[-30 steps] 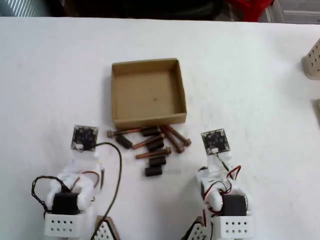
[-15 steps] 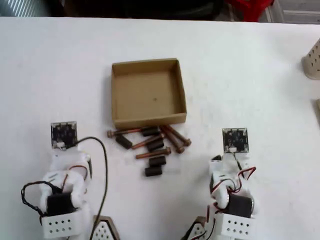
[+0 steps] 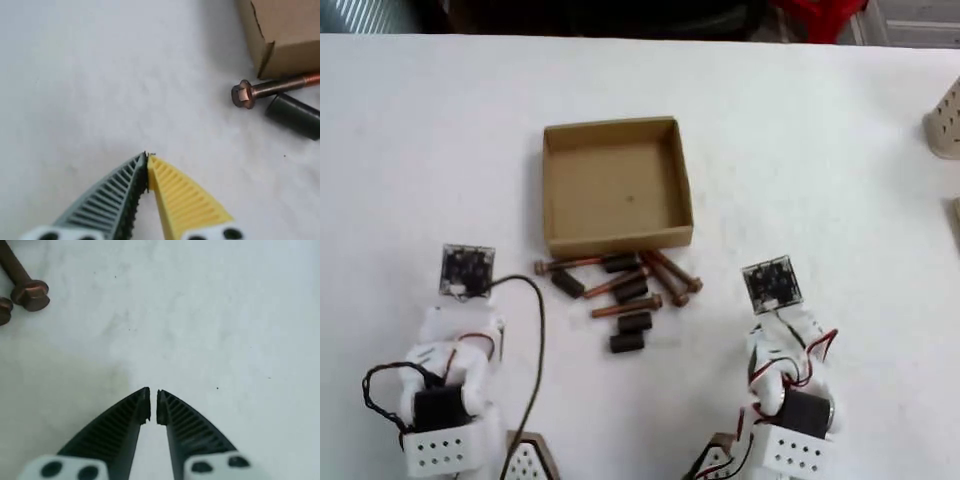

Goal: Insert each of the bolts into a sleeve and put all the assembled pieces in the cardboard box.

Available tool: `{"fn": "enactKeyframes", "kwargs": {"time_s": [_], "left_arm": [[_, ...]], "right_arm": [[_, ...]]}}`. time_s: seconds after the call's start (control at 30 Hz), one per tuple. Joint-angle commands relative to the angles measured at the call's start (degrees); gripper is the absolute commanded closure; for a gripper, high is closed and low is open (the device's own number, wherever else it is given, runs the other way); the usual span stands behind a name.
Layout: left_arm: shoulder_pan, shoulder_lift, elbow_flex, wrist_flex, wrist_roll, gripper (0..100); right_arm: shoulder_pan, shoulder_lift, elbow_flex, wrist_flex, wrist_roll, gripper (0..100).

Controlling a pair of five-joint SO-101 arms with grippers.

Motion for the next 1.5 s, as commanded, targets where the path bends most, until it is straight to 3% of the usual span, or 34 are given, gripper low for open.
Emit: {"fn": "enactKeyframes", "kwargs": {"time_s": [0.0, 0.2, 0.3, 0.6, 0.87, 1.17, 1.47], "left_arm": [[0.48, -0.13, -1.58, 0.88, -3.08, 98], [-2.86, 0.04, -2.64, 1.76, -2.99, 94], [-3.56, 0.04, -2.81, 2.29, -0.88, 89], [-5.23, 0.13, -3.43, 2.37, 0.18, 89], [-5.49, 0.13, -3.43, 2.29, 0.18, 89], [-5.23, 0.04, -2.90, 2.11, -0.26, 88], [-5.14, -0.22, -2.20, 1.32, -0.26, 88]], "right_arm": [[-3.65, -0.22, 0.00, -1.01, 1.58, 98.1], [-14.99, 0.04, -3.34, -1.98, 1.49, 98.1], [-16.75, 0.13, -4.92, -2.15, 1.32, 98.1], [-18.15, 4.00, -11.78, -1.80, 1.23, 93.2], [-26.77, 34.07, -30.51, -1.98, -3.69, 93.3], [-46.20, 66.59, -55.56, -2.15, -10.73, 93.3], [-56.75, 99.65, -80.44, -0.92, -10.99, 93.1]]}}
